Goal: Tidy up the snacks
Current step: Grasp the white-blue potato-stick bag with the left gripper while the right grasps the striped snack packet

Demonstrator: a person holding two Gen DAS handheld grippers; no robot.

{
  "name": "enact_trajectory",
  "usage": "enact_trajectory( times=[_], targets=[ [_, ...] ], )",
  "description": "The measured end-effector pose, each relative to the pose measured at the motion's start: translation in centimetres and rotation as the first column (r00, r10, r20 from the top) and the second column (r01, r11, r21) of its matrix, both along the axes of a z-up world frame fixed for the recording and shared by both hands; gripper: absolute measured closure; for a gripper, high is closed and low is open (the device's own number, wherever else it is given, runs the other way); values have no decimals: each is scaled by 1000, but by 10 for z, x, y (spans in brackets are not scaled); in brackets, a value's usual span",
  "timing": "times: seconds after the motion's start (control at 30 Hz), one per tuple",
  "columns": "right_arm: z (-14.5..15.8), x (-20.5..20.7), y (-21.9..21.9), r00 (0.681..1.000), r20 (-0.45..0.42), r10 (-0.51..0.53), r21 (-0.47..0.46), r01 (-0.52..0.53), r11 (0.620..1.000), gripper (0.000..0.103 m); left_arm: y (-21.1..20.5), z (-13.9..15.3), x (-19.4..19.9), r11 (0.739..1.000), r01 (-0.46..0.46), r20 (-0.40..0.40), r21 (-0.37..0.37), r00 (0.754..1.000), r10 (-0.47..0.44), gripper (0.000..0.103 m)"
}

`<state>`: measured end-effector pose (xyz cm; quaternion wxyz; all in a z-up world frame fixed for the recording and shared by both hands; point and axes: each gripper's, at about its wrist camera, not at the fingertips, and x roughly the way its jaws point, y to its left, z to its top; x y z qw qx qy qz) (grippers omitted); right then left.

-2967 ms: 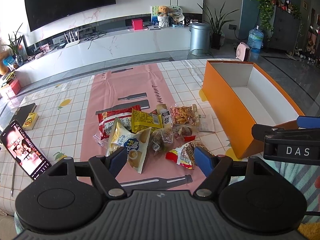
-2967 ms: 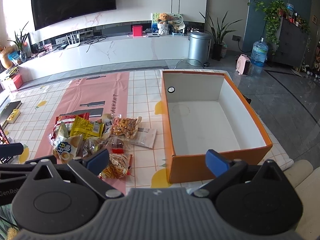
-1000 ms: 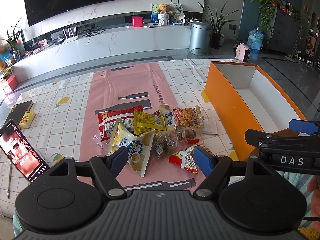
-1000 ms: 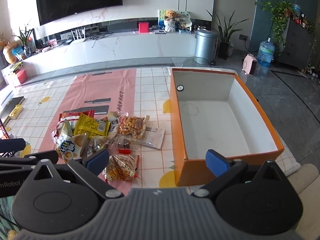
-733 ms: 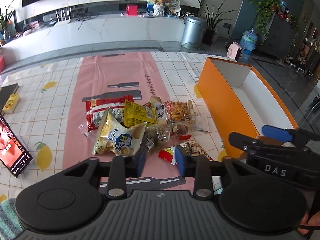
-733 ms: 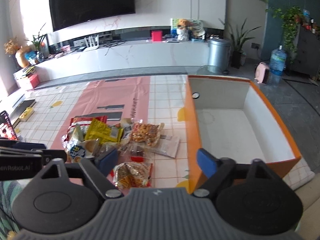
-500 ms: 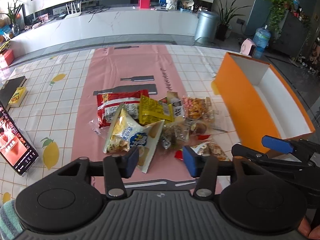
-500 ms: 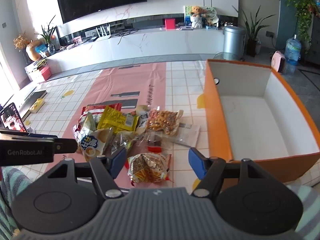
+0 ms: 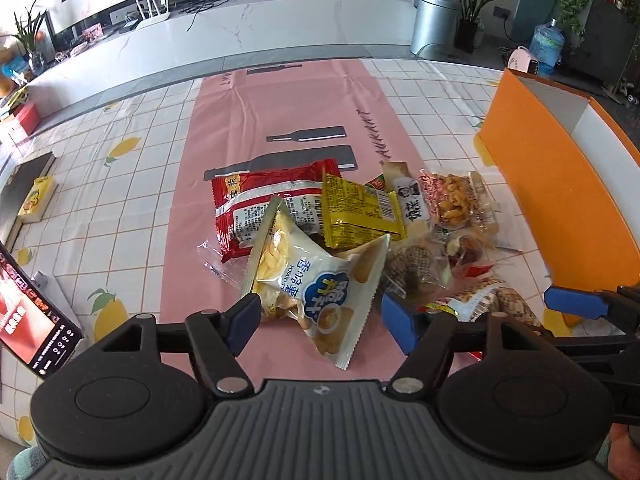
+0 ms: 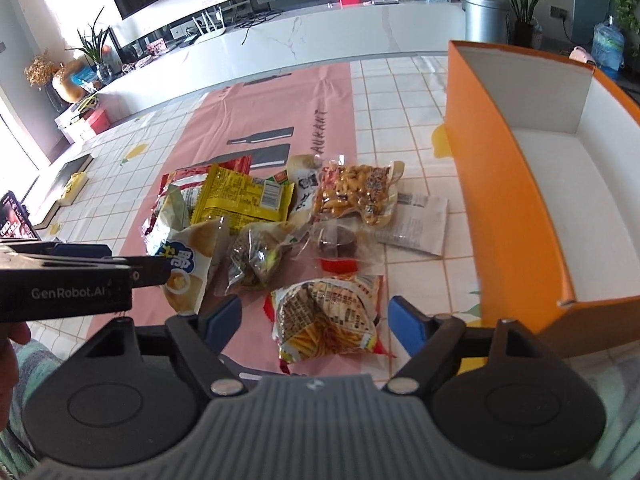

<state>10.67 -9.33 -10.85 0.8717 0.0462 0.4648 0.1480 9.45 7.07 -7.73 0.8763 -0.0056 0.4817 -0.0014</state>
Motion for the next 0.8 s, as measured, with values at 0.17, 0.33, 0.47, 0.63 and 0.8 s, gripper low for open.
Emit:
enact_trajectory(
  times=[0.17,0.33,0.47,0.63,0.8],
  targets=[
    [-14,14,2,1000,-30,-4,-3,4,1000,25,4,-13,11,1000,6,-8,14,1000,-5,20],
    [-26,22,4,998,-58,5,1,-5,1000,25,6,-25,20,999,7,-11,43,1000,-6,20],
    [-31,26,7,997,-74,19,-5,-20,1000,26,7,-35,28,999,16,-26,43,1000,-15,19],
    [-33,27,9,998,-60,30,-27,-31,999,35,6,-43,33,999,26,-20,29,999,-26,15],
    [-33,27,11,997,-53,48,-47,-50,998,40,4,-47,34,998,49,-4,25,999,-49,16]
  ],
)
